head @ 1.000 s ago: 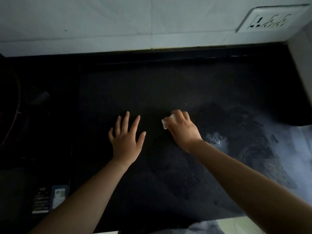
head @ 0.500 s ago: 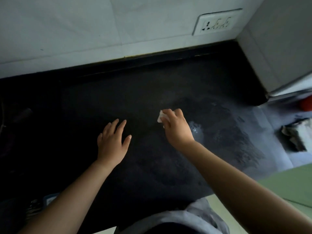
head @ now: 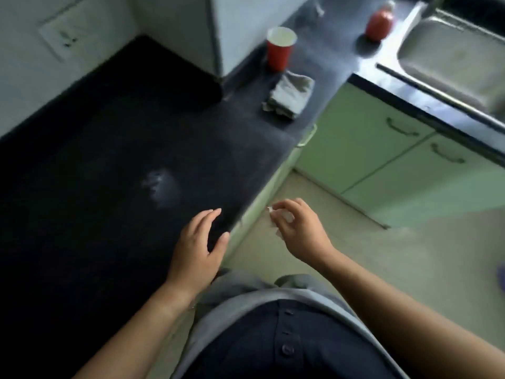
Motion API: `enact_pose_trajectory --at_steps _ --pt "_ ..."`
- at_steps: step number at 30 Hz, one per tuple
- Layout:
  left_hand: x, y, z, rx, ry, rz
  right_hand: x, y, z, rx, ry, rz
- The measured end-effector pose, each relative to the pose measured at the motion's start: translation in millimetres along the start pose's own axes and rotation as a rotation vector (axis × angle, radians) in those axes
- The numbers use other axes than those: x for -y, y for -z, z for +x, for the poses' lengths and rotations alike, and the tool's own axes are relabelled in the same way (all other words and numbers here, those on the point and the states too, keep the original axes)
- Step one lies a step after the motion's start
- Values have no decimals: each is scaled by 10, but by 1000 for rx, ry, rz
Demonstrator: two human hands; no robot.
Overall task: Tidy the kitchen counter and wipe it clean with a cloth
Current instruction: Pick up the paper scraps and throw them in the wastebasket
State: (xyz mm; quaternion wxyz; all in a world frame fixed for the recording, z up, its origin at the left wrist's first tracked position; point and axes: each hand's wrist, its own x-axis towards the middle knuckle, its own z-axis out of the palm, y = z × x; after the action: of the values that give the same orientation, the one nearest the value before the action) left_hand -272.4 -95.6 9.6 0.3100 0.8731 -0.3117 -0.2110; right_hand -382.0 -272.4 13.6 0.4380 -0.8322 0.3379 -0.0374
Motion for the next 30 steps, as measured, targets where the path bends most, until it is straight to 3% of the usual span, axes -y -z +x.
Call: enact_pose_trajectory --at_steps 10,18,26,30 --pt "-2251 -2167 -40 480 -437 76 -2014 1891 -1845 -485 -361 56" --pt "-3678 -3430 -321 799 -830 227 -2869 2489 -2956 -897 -731 325" --pt "-4545 -4383 -254 947 -887 288 -3673 3073 -3160 -967 -884 410" --pt "-5291 -5026 -98 1009 -886 253 -4199 3738 -3145 -1000 -936 408"
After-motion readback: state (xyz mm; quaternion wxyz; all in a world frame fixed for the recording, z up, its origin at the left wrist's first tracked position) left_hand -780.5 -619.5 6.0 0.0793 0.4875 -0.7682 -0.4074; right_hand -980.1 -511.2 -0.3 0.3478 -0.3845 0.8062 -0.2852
